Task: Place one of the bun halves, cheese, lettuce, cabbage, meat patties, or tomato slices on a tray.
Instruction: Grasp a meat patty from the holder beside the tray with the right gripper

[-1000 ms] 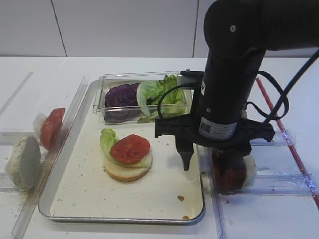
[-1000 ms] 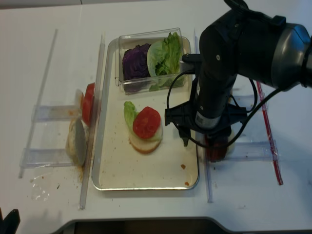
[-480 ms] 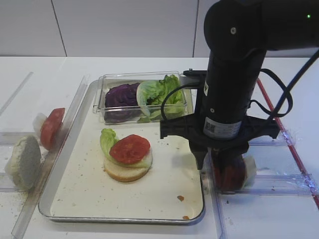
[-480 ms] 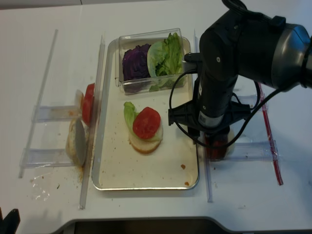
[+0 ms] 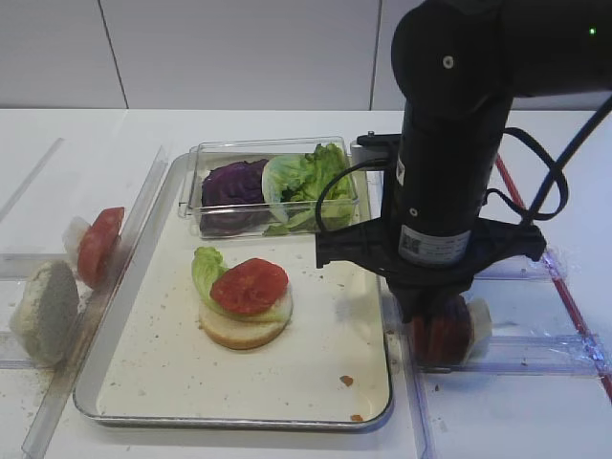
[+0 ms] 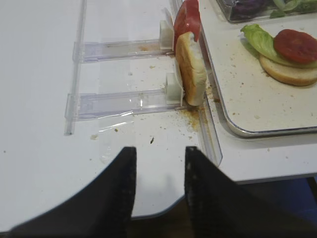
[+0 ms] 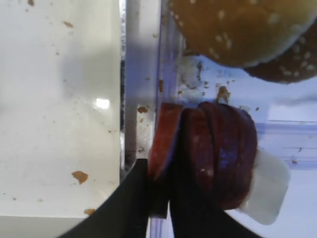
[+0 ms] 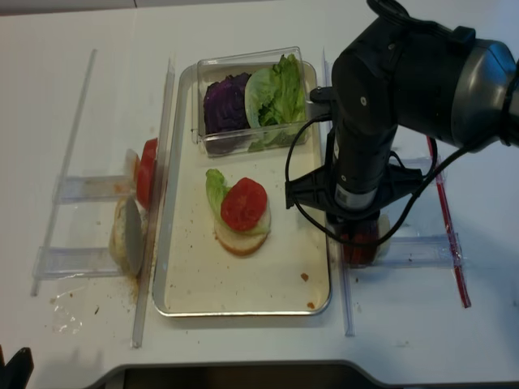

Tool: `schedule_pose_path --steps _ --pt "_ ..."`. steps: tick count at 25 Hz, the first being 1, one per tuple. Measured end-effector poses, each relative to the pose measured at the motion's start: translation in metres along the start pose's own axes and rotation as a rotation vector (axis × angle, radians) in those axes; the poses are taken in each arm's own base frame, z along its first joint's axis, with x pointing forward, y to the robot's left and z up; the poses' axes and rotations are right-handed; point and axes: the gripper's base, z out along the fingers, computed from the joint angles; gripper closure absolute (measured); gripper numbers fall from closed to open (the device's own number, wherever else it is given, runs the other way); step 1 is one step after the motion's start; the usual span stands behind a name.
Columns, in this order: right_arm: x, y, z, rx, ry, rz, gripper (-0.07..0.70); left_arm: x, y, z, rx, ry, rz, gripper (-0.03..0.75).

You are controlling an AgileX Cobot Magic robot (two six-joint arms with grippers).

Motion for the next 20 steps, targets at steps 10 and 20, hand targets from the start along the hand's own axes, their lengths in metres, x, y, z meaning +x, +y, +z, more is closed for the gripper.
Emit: schedule_pose_path --steps 10,20 --pt "0.002 0.001 0.000 -0.005 0.020 0.010 0.521 0.000 0.000 0.000 0.000 0.000 0.000 0.482" --pt "0.010 -0.005 -0.019 -0.013 0.024 0.013 0.521 0.000 0.000 0.000 0.000 0.000 0.000 0.482"
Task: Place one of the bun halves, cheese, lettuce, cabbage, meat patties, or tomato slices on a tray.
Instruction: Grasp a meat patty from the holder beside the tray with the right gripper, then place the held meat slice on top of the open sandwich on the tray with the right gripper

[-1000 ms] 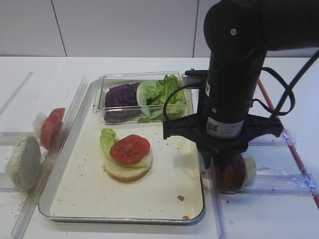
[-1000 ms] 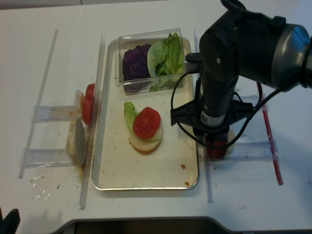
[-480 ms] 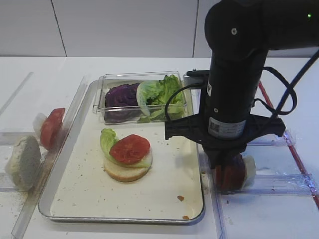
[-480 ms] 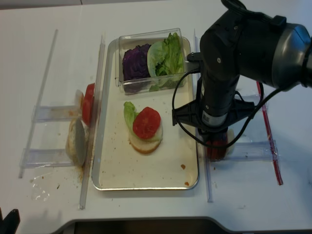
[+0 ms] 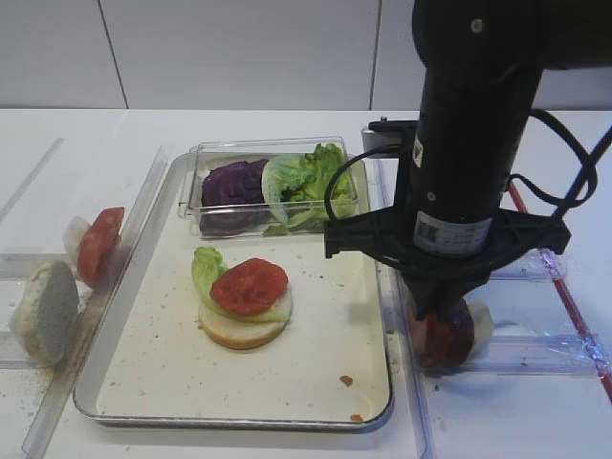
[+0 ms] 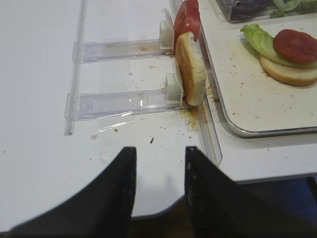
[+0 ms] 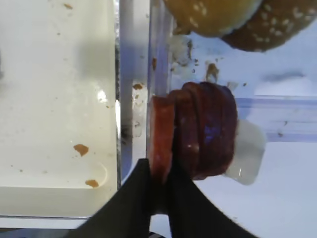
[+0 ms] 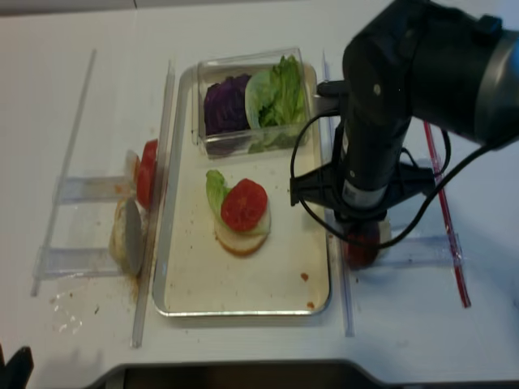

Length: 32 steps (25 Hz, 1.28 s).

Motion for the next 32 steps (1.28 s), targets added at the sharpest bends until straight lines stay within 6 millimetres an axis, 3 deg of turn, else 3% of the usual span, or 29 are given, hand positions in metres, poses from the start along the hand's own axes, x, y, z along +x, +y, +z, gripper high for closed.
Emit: schedule_pose_path --steps 6,14,22,32 --pt "0.004 -0.002 -0.007 -0.003 0.003 0.001 0.522 0.000 0.000 0.000 0.000 0.000 0.000 0.482" --pt "0.012 -0.006 -0.030 -0.047 -0.050 -0.003 0.522 0.000 0.000 0.000 0.000 0.000 0.000 0.482" --pt "0.002 0.016 -0.050 -0.263 -0.146 -0.052 0.522 0.000 0.000 0.000 0.000 0.000 0.000 0.482" --pt "-0.026 0.055 -0.025 -0.479 -0.131 -0.113 0.522 0.000 0.000 0.000 0.000 0.000 0.000 0.485"
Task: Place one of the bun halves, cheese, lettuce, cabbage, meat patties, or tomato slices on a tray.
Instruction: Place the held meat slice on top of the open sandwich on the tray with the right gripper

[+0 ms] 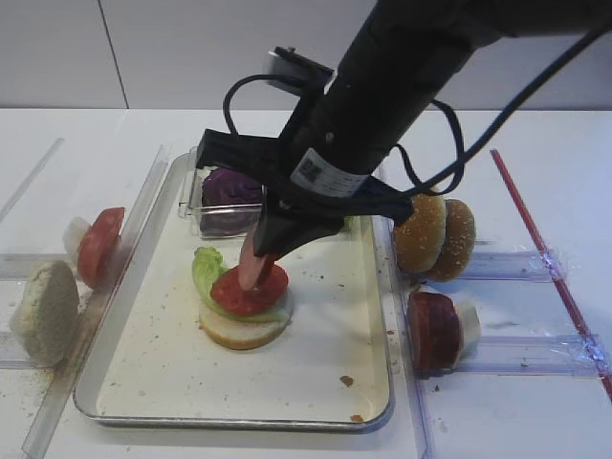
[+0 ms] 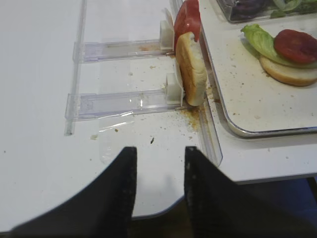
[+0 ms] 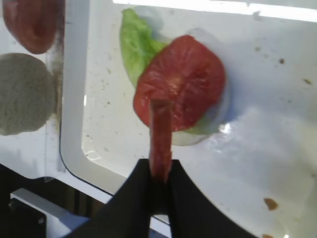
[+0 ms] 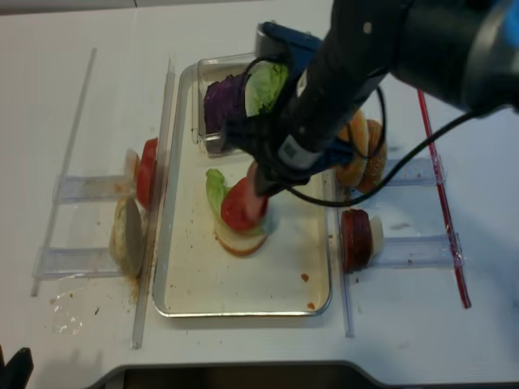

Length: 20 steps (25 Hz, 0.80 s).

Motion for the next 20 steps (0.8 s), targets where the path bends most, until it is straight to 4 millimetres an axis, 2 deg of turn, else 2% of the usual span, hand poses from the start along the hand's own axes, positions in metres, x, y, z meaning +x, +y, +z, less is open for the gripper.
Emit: schedule_pose_path --steps 4,9,14,20 --pt "-0.012 0.002 0.019 -0.029 0.000 0.011 0.522 0.000 0.000 0.000 0.000 0.000 0.000 0.487" --pt "-0.022 0.003 0.032 -0.044 -0.013 0.022 0.522 0.000 0.000 0.000 0.000 0.000 0.000 0.489" --pt "-0.023 0.001 0.046 -0.054 0.018 0.050 0.522 0.000 0.000 0.000 0.000 0.000 0.000 0.489" --pt "-0.024 0.004 0.052 -0.102 0.033 0.052 0.522 0.000 0.000 0.000 0.000 0.000 0.000 0.489"
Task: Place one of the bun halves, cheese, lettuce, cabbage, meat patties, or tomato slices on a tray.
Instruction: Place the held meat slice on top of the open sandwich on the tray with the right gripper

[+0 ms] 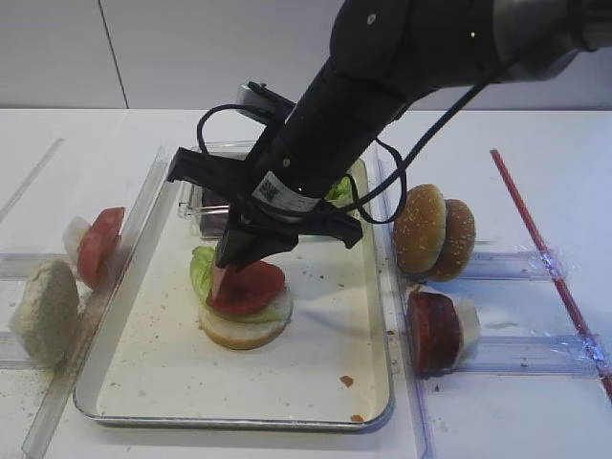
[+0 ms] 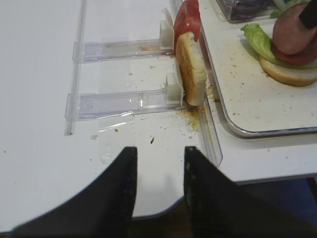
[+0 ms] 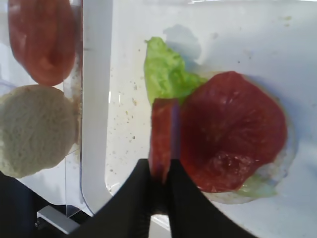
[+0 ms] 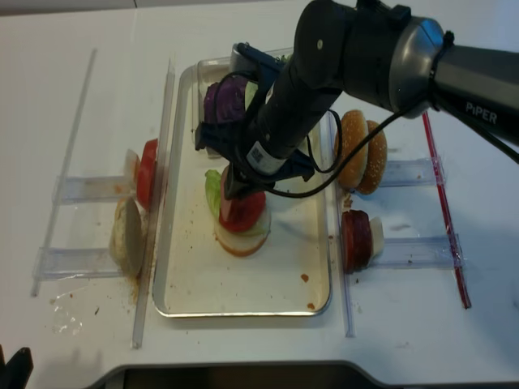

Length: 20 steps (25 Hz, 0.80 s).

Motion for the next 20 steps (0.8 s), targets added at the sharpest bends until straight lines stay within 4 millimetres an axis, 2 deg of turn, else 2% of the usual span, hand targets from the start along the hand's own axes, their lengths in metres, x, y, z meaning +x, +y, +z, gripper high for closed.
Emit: schedule_pose_path --steps 13,20 --pt "0.0009 0.0006 0.0043 -0.026 0.025 -0.010 0.522 0.0000 0.0000 0.0000 0.000 0.000 0.000 0.491" --pt "-0.0029 0.0019 -0.0017 -0.022 0.035 -0.023 0.522 0.0000 0.0000 0.0000 0.000 0.000 0.000 0.491"
